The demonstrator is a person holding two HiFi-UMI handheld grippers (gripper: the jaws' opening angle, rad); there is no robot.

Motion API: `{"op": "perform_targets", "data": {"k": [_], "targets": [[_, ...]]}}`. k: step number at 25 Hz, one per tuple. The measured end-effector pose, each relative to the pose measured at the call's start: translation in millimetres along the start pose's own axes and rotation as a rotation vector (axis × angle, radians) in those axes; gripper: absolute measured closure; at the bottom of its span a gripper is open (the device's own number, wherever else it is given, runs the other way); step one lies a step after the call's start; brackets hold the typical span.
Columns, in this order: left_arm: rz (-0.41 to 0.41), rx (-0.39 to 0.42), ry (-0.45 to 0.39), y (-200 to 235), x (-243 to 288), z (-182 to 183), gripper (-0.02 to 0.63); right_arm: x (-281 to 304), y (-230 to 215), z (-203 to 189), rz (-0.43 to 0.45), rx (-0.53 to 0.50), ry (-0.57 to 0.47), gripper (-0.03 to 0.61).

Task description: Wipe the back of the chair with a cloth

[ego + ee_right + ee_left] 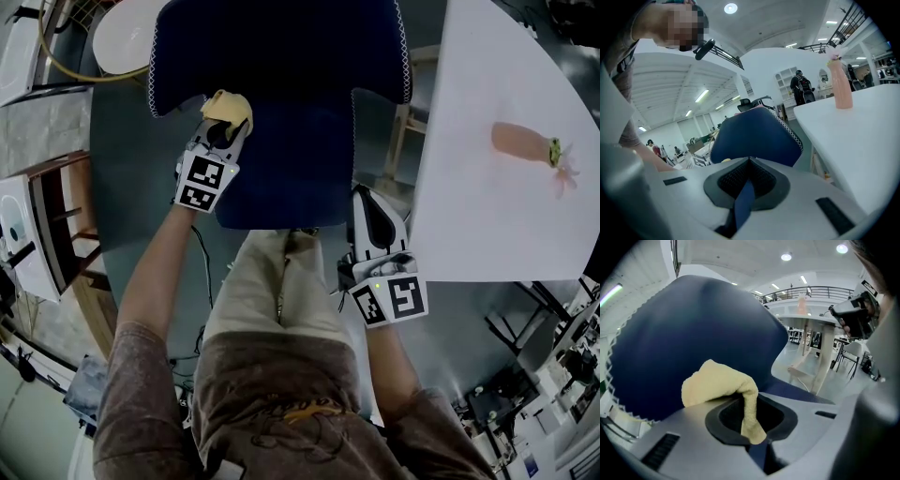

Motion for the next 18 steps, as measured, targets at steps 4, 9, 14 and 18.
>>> {"op": "perform_targets", "data": {"k": [4,9,14,18], "targets": [[0.080,-0.054,0.073,19,-7,-41,0.561,2,-1,-3,-0.001,-0.002,0.012,0.552],[0.136,-0.102,0.134,36,-12,-71,0.561,6,-2,-4,-0.003,-0.001,0.020,0.552],[0.179,-0.104,0.169,52,-8,-82,0.561,9,0,-2,0.001,-0.001,0.022,0.552],[0.191,-0.123,0.172,58,5,-80,0.561,10,-5,-3,-0.003,0.006,0.030,0.552]]}}
Point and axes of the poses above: the fingertips, and each gripper's own axes: x forward along the fingers, y to its left, z out of its top, the point moved 5 cm from there along -x, backward along the fingers, and after that the axes turned 7 degrees about x, right-handed, at the moved point
